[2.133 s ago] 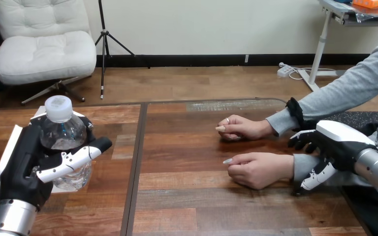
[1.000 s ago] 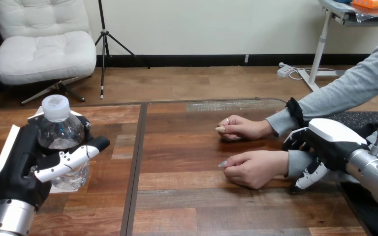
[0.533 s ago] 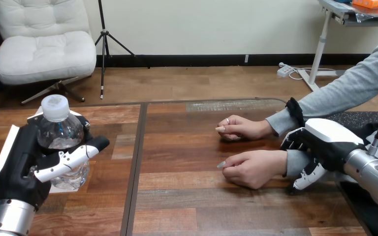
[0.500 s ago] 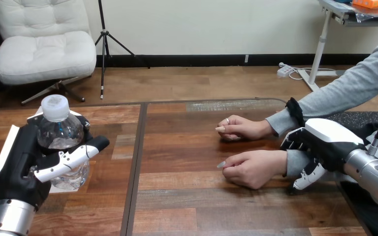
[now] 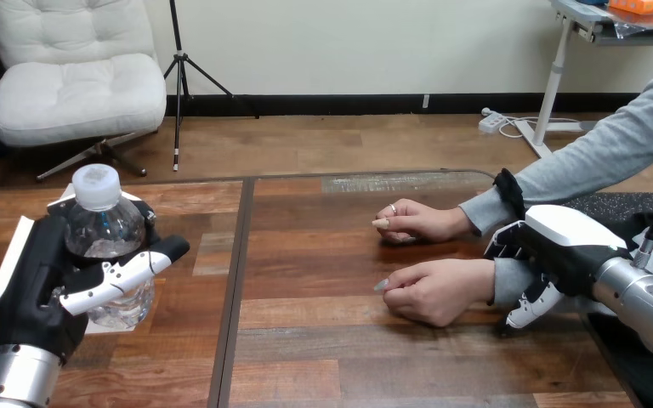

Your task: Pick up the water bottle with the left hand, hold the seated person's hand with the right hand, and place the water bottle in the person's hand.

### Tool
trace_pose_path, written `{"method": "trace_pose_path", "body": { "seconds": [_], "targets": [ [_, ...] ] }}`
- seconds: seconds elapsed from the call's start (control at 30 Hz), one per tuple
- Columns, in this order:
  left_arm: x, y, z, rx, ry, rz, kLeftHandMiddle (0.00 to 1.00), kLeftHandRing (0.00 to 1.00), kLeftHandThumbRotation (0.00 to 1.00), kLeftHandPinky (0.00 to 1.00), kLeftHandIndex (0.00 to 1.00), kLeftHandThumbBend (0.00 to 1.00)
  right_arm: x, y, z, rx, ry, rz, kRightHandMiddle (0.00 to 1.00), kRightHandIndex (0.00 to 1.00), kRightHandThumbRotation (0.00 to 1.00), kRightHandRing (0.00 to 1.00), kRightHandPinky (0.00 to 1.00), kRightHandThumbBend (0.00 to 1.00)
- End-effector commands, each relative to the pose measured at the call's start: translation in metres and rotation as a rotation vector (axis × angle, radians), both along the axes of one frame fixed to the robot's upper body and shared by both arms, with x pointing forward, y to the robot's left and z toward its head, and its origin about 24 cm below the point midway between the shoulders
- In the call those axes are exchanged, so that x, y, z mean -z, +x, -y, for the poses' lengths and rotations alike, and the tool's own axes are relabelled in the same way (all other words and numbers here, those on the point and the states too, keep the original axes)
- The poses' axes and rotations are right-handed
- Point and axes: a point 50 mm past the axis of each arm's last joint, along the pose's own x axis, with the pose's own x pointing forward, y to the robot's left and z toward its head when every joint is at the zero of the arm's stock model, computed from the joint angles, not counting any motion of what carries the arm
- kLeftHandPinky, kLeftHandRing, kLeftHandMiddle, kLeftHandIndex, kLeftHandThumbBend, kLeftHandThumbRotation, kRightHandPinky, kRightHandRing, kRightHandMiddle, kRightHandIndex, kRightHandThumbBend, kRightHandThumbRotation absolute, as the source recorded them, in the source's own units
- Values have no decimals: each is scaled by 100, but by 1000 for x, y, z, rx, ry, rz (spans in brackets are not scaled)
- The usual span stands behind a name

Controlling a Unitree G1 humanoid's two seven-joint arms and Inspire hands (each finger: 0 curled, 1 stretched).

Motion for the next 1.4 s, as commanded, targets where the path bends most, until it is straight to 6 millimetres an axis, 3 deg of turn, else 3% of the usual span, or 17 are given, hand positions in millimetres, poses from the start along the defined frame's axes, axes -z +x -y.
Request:
{"method": "trace_pose_path", "body": {
  "seconds": [0.0, 0.47, 0.93, 1.37],
  "targets": [
    [-24, 9, 2, 7, 12, 112, 35, 30, 0, 23, 39, 62, -18, 14, -19, -66, 15, 77, 63, 61, 2, 63, 56, 100],
    [-23, 10, 1, 8, 7, 106, 35, 30, 0, 24, 39, 61, -18, 13, -21, -78, 64, 75, 58, 57, 0, 55, 50, 100],
    [-23, 10, 2, 17, 10, 116, 35, 30, 0, 24, 39, 61, -18, 12, -22, -90, 91, 77, 49, 49, 0, 44, 41, 90],
    [-23, 10, 3, 17, -2, 112, 35, 30, 0, 24, 39, 61, -19, 11, -22, -98, 104, 90, 48, 46, 0, 44, 40, 81]
  ]
}}
